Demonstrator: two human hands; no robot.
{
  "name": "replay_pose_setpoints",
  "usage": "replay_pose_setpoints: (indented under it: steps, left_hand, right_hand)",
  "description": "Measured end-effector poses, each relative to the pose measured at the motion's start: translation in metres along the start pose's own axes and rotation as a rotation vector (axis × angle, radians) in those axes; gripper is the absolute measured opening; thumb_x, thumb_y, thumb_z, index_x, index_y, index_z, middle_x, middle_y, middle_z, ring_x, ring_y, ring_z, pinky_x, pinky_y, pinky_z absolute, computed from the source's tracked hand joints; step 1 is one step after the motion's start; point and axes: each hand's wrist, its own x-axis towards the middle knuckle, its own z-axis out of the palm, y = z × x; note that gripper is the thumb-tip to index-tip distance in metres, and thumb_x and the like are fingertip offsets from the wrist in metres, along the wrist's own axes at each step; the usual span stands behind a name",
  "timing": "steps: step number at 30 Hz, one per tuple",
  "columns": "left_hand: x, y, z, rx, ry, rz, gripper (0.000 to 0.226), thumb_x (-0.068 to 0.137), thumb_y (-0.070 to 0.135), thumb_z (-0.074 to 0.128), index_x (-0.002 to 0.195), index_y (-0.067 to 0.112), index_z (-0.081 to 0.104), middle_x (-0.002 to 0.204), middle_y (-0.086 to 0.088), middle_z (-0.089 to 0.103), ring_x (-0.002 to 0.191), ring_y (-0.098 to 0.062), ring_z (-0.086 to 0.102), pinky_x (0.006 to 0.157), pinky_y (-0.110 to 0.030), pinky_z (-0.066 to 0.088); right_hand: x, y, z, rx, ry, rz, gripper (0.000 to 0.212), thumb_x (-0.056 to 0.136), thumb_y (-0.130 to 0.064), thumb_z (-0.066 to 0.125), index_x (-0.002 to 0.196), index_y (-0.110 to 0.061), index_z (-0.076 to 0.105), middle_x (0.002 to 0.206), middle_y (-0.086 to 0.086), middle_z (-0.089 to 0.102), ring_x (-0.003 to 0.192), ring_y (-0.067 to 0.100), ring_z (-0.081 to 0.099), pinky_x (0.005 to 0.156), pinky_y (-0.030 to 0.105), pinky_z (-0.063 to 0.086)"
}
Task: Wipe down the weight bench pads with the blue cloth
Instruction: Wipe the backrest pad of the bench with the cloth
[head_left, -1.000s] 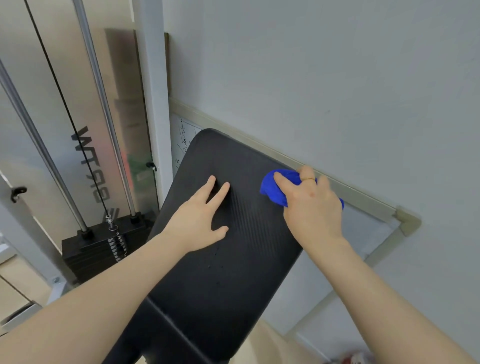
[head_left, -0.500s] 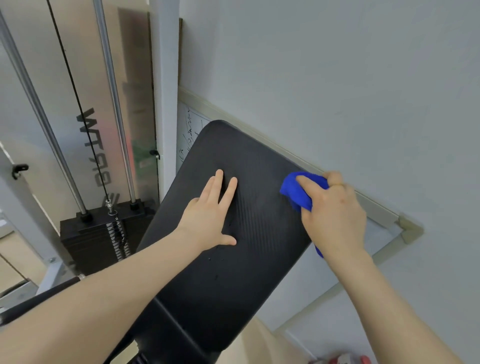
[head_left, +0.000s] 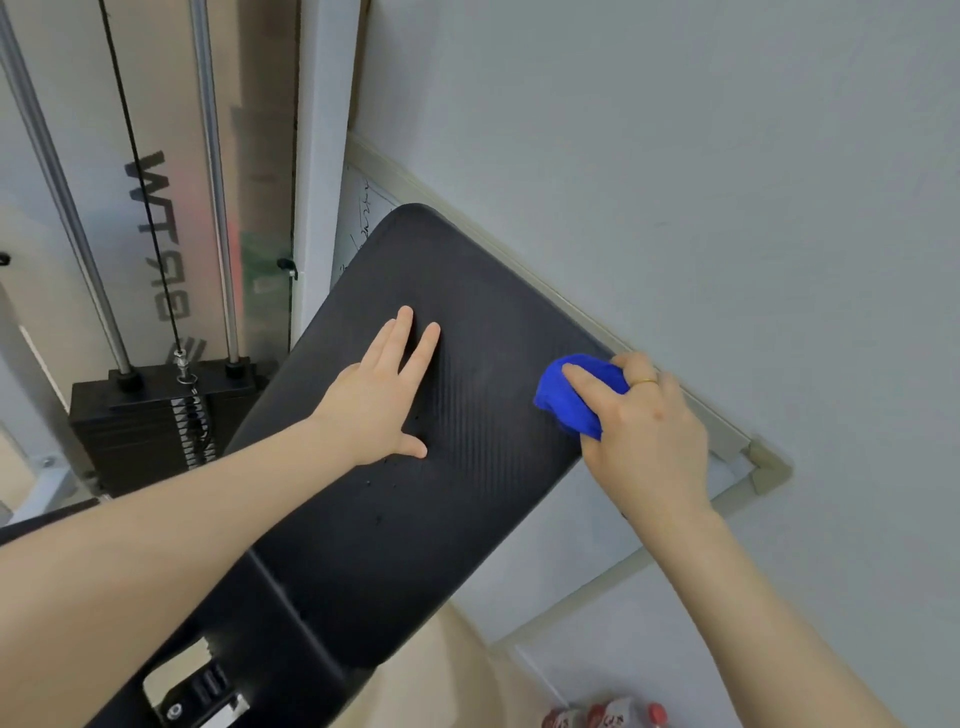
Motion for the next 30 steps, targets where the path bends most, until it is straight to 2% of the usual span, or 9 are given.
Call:
replay_pose_setpoints:
  steps: [4, 8, 13, 16, 18, 22, 25, 27, 30]
  left_hand:
    - [0.001, 0.002, -0.001, -0.044, -0.009, -0.029, 0.129, 0.068, 0.046, 0.076, 0.145, 0.017, -0.023, 0.153, -0.011, -0.029, 0.146, -0.024, -0.014, 0.107, -0.034, 0.038]
    - [0.000, 0.001, -0.004, -0.047, -0.006, -0.034, 0.131, 0.064, 0.048, 0.078, 0.146, 0.017, -0.021, 0.155, -0.012, -0.025, 0.147, -0.025, -0.010, 0.114, -0.037, 0.029]
    - [-0.003, 0.002, -0.003, -0.077, -0.006, -0.032, 0.129, 0.066, 0.046, 0.078, 0.146, 0.020, -0.020, 0.155, -0.009, -0.026, 0.147, -0.023, -0.011, 0.112, -0.037, 0.030]
    - [-0.002, 0.000, -0.002, -0.067, -0.008, -0.026, 0.129, 0.066, 0.046, 0.078, 0.145, 0.019, -0.021, 0.155, -0.010, -0.026, 0.147, -0.024, -0.011, 0.113, -0.037, 0.028]
    - [-0.001, -0.002, 0.000, -0.064, -0.004, -0.027, 0.130, 0.066, 0.046, 0.078, 0.146, 0.018, -0.021, 0.155, -0.012, -0.026, 0.147, -0.025, -0.011, 0.115, -0.038, 0.026]
    - [0.001, -0.006, 0.003, -0.089, 0.002, -0.023, 0.131, 0.064, 0.048, 0.078, 0.146, 0.020, -0.019, 0.155, -0.010, -0.025, 0.147, -0.024, -0.010, 0.118, -0.042, 0.020]
    - [-0.001, -0.009, 0.004, -0.139, 0.035, -0.007, 0.130, 0.061, 0.049, 0.080, 0.147, 0.022, -0.015, 0.156, -0.007, -0.022, 0.147, -0.022, -0.006, 0.117, -0.038, 0.019]
    - [-0.002, -0.008, 0.004, -0.139, 0.043, 0.014, 0.130, 0.061, 0.049, 0.080, 0.147, 0.022, -0.013, 0.157, -0.008, -0.020, 0.147, -0.023, -0.004, 0.116, -0.038, 0.020]
    - [-0.003, -0.009, 0.005, -0.117, 0.041, 0.033, 0.129, 0.061, 0.050, 0.079, 0.148, 0.022, -0.013, 0.157, -0.009, -0.019, 0.147, -0.025, -0.001, 0.118, -0.042, 0.022]
  right_hand:
    - [0.020, -0.015, 0.010, -0.008, 0.015, -0.051, 0.052, 0.045, -0.003, 0.078, 0.093, -0.020, 0.073, 0.087, 0.014, 0.064, 0.054, 0.028, 0.048, 0.043, 0.022, 0.027]
    - [0.059, -0.041, 0.024, -0.017, 0.072, -0.129, 0.044, 0.048, -0.002, 0.076, 0.088, -0.020, 0.073, 0.089, 0.014, 0.065, 0.053, 0.025, 0.043, 0.046, 0.022, 0.024]
    - [0.017, 0.000, 0.018, 0.023, 0.192, -0.251, 0.047, 0.046, 0.008, 0.063, 0.082, -0.020, 0.070, 0.093, 0.010, 0.066, 0.057, 0.027, 0.047, 0.044, 0.022, 0.030]
    - [-0.009, 0.010, 0.014, 0.026, 0.117, -0.236, 0.047, 0.046, 0.009, 0.063, 0.080, -0.021, 0.070, 0.091, 0.010, 0.065, 0.056, 0.026, 0.045, 0.038, 0.021, 0.032]
    - [0.000, -0.001, 0.016, 0.027, 0.073, -0.259, 0.042, 0.046, 0.010, 0.060, 0.075, -0.019, 0.069, 0.087, 0.012, 0.064, 0.054, 0.023, 0.042, 0.042, 0.021, 0.026]
    - [0.040, -0.042, 0.031, -0.037, 0.059, -0.292, 0.030, 0.068, -0.004, 0.041, 0.073, -0.020, 0.066, 0.088, 0.010, 0.062, 0.058, 0.024, 0.044, 0.049, 0.026, 0.021]
    - [0.052, -0.063, 0.034, -0.093, -0.029, -0.272, 0.021, 0.075, -0.007, 0.055, 0.088, -0.020, 0.066, 0.103, 0.009, 0.059, 0.069, 0.026, 0.044, 0.052, 0.028, 0.025]
    - [0.041, -0.052, 0.031, -0.066, -0.069, -0.268, 0.023, 0.070, -0.003, 0.060, 0.087, -0.018, 0.064, 0.104, 0.011, 0.057, 0.067, 0.025, 0.035, 0.051, 0.028, 0.025]
    - [-0.001, -0.027, 0.024, -0.055, -0.024, -0.281, 0.030, 0.049, 0.005, 0.063, 0.069, -0.017, 0.060, 0.088, 0.010, 0.061, 0.059, 0.021, 0.029, 0.047, 0.023, 0.021]
